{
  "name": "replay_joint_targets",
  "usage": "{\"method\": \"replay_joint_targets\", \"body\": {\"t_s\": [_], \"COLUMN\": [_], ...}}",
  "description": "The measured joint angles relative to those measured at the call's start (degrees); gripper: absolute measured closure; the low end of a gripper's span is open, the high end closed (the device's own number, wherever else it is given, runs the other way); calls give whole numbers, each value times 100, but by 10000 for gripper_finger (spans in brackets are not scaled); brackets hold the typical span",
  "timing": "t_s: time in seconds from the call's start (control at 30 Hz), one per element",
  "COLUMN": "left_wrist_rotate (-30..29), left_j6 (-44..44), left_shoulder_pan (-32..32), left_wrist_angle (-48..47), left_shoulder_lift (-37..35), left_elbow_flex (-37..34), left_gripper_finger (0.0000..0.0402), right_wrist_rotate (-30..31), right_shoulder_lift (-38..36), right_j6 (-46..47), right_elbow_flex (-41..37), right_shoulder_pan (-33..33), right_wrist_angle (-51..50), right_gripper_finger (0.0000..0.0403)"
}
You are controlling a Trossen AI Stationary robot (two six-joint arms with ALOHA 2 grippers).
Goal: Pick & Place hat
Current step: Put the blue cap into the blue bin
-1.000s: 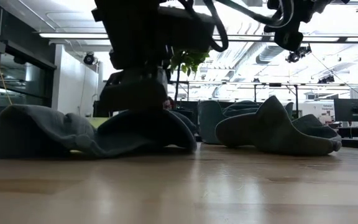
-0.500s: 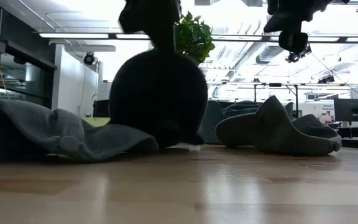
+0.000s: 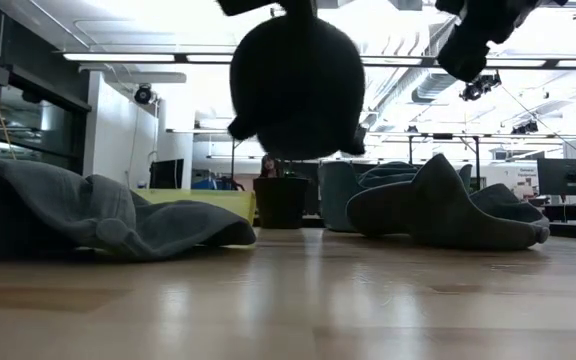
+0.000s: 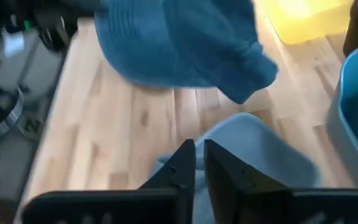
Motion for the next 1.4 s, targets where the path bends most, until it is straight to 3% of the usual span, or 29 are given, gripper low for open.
{"method": "replay_joint_targets", "body": {"t_s": [0.33, 0.53, 0.67, 0.8, 0.97, 1.2, 1.4], "left_wrist_rotate": [-774, -768, -683, -433, 37, 586, 896], "left_j6": [58, 804, 1885, 3004, 4453, 6148, 7328], "left_shoulder_pan": [214, 359, 415, 452, 525, 518, 518], "left_wrist_angle": [659, 1606, 2173, 2364, 2376, 2592, 3345], "left_shoulder_lift": [-10, -48, -48, -48, -48, -48, -48], "left_elbow_flex": [322, 322, 322, 322, 322, 322, 322], "left_gripper_finger": [398, 398, 398, 398, 398, 398, 398], "right_wrist_rotate": [124, 916, 1118, 612, 38, 62, 62], "right_shoulder_lift": [2, 2, 0, 0, 0, 2, 2], "right_j6": [-2144, -3142, -2704, -2347, -2703, -3314, -3625], "right_elbow_flex": [0, 0, 0, 4, 4, 4, 4], "right_shoulder_pan": [2, 0, -10, -102, -138, -140, -96], "right_wrist_angle": [150, 831, 1404, 1409, 842, 613, 482], "right_gripper_finger": [238, 181, 172, 171, 171, 171, 171]}}
